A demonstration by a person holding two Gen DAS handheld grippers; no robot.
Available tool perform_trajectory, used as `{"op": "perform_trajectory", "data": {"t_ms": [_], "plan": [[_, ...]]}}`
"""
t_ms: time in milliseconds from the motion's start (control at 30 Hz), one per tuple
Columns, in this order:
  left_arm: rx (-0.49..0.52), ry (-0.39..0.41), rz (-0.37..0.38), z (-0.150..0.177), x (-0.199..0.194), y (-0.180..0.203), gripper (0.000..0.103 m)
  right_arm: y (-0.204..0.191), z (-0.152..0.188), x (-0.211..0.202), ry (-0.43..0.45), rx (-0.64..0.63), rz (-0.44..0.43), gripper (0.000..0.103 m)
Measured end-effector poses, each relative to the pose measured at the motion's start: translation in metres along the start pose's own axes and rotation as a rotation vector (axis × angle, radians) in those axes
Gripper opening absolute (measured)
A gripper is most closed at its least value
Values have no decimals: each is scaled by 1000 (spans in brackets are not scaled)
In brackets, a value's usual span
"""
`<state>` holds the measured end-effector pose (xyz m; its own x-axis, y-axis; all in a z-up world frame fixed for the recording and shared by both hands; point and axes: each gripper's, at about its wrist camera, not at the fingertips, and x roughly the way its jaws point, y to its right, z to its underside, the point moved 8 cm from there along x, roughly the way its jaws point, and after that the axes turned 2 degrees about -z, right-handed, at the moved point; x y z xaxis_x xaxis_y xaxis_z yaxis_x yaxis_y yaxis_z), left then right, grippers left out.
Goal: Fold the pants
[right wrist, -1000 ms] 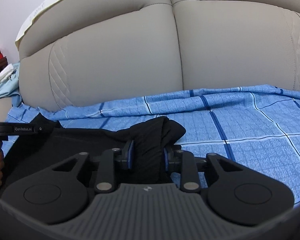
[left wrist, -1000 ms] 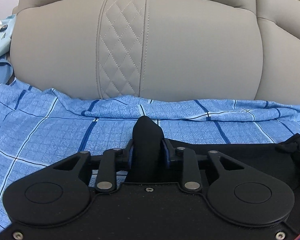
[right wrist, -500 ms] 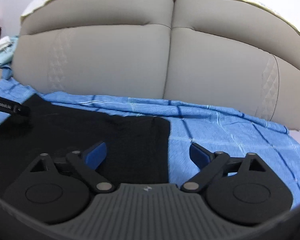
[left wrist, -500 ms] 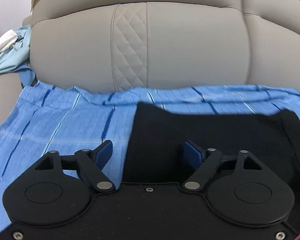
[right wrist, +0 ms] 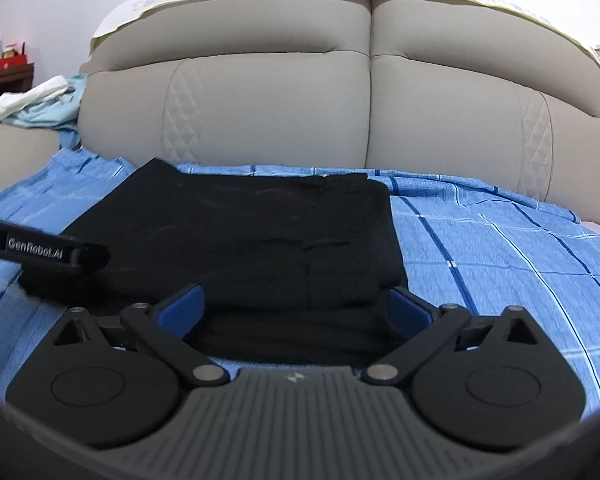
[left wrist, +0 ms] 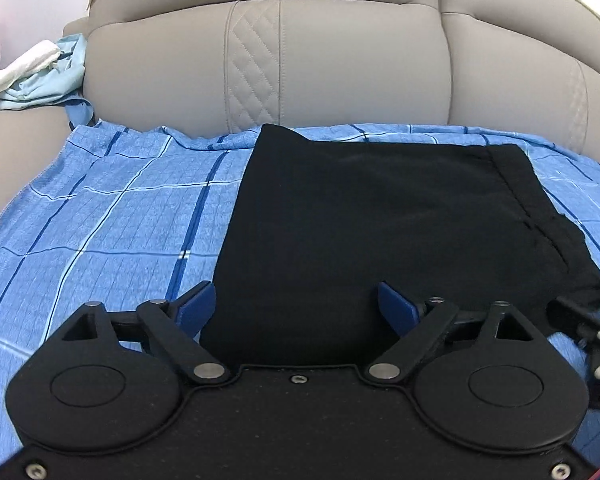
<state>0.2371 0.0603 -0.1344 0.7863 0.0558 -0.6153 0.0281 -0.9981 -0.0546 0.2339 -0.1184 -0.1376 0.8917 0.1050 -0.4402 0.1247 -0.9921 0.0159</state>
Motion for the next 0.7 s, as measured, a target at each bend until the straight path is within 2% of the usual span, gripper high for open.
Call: {"op": "perform_trajectory", "data": {"t_ms": [300,533,700], "plan": [[64,14,-31,17,-13,12,97,1,25,-5,-32,26,15,103],[67,-3,-49,29,-6,12,100,-1,39,2,-56,37,38,103],[46,-8,-48,31,-5,10,103,-5,41,2,-41,25,39,103]]}}
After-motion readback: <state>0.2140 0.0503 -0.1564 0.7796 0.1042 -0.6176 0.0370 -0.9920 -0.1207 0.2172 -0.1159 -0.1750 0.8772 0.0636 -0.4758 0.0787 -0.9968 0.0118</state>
